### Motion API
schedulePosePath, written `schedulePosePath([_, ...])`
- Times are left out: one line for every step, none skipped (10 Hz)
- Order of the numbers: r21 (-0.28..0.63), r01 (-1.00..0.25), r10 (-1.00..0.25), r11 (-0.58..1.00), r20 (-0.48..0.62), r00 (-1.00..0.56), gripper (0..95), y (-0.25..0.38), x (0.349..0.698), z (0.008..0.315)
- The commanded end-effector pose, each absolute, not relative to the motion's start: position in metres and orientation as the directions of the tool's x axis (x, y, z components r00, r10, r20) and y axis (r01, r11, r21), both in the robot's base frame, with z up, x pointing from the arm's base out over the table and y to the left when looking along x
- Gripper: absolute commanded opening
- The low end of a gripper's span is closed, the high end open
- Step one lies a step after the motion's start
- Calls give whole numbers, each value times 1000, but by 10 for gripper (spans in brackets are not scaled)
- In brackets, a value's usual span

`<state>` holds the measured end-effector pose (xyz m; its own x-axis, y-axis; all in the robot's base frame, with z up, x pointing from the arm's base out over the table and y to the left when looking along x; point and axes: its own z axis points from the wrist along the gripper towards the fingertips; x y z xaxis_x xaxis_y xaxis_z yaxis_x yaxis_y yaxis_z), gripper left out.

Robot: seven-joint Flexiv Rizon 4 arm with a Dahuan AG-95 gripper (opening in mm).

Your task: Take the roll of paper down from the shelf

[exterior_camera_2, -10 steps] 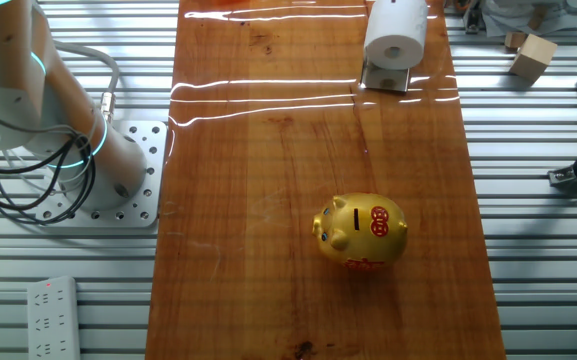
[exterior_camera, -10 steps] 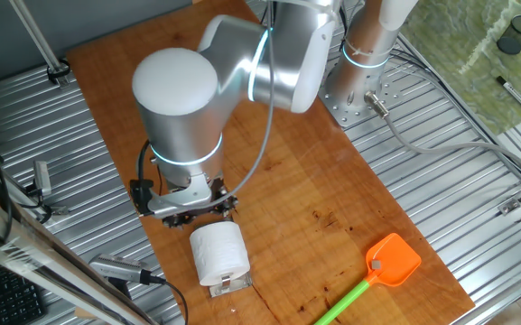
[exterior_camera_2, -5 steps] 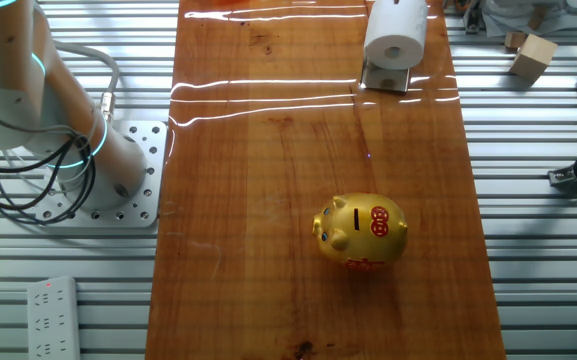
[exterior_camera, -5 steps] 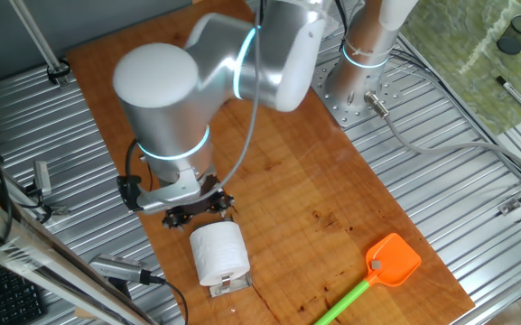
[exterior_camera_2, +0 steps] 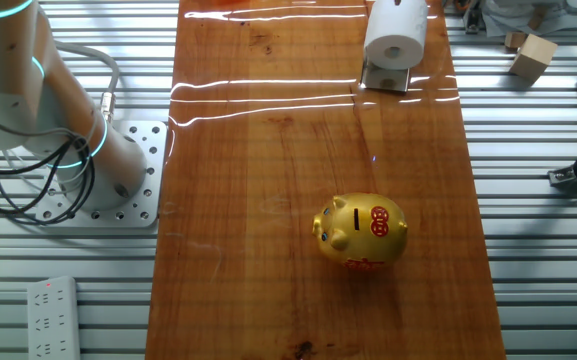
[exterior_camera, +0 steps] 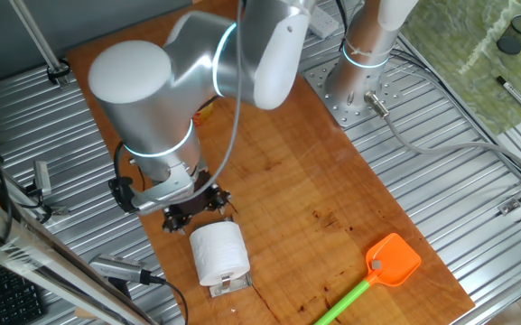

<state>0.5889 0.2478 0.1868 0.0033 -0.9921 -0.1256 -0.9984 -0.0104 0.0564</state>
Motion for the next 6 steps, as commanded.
schedulePosePath([50,-997,-993,63,-101,-68,760,248,589,187])
schedulePosePath([51,-997,-992,64,-102,-69,760,249,589,187])
schedulePosePath([50,-997,-992,65,-102,-70,760,250,589,188])
schedulePosePath([40,-996,-991,82,-99,-85,760,254,585,189])
schedulePosePath([29,-995,-991,91,-95,-94,760,257,582,188])
schedulePosePath([18,-996,-991,92,-97,-94,760,261,578,184])
